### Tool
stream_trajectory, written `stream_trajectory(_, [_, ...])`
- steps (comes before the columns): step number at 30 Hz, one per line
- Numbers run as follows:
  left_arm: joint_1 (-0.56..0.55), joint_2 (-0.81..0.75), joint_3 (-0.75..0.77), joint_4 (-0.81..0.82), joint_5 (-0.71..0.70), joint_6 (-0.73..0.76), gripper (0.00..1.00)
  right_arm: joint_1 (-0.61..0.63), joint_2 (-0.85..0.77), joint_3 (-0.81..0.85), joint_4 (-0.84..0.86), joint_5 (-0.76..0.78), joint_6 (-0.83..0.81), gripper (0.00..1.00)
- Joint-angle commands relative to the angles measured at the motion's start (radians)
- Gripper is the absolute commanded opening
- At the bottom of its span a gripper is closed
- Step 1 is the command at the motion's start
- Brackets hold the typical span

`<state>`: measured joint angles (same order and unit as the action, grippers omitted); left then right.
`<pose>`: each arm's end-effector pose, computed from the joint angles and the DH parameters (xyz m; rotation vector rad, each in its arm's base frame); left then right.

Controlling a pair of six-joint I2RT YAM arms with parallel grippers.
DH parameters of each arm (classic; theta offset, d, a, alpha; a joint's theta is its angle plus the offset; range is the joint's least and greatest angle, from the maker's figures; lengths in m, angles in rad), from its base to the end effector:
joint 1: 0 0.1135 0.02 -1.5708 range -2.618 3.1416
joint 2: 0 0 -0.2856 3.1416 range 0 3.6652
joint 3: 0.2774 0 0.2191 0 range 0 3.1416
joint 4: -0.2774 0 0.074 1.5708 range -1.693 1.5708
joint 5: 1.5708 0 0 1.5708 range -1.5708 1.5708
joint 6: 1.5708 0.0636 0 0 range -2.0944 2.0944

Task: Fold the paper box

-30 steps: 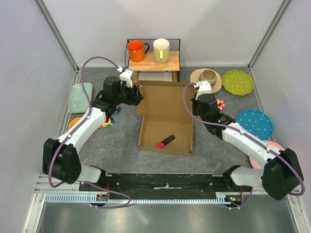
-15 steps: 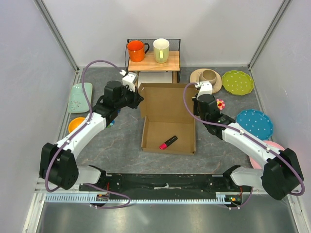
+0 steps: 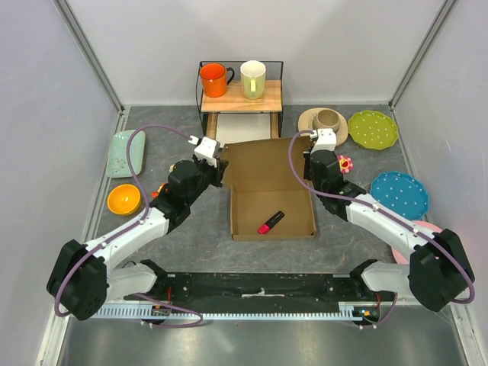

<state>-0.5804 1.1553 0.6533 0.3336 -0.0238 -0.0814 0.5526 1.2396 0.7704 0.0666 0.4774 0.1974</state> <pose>0.2132 -0.1380 0.3029 0.4179 1.7116 -0.4635 0.2386 0.1128 0.2907 -0.0349 1.9260 0.0298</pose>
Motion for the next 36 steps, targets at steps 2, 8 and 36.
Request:
stream_trajectory(2, [-0.042, 0.0, -0.032, 0.203, -0.141, 0.022, 0.02, 0.02, 0.055, 0.085, -0.008, -0.094, 0.085, 0.01])
stream_trajectory(8, [-0.042, 0.012, -0.055, 0.292, -0.224, 0.11, 0.02, 0.02, 0.06, 0.136, -0.152, -0.08, 0.099, 0.08])
stream_trajectory(36, [-0.042, 0.029, -0.04, 0.257, -0.265, 0.091, 0.27, 0.02, 0.133, 0.196, -0.243, -0.046, 0.096, 0.02])
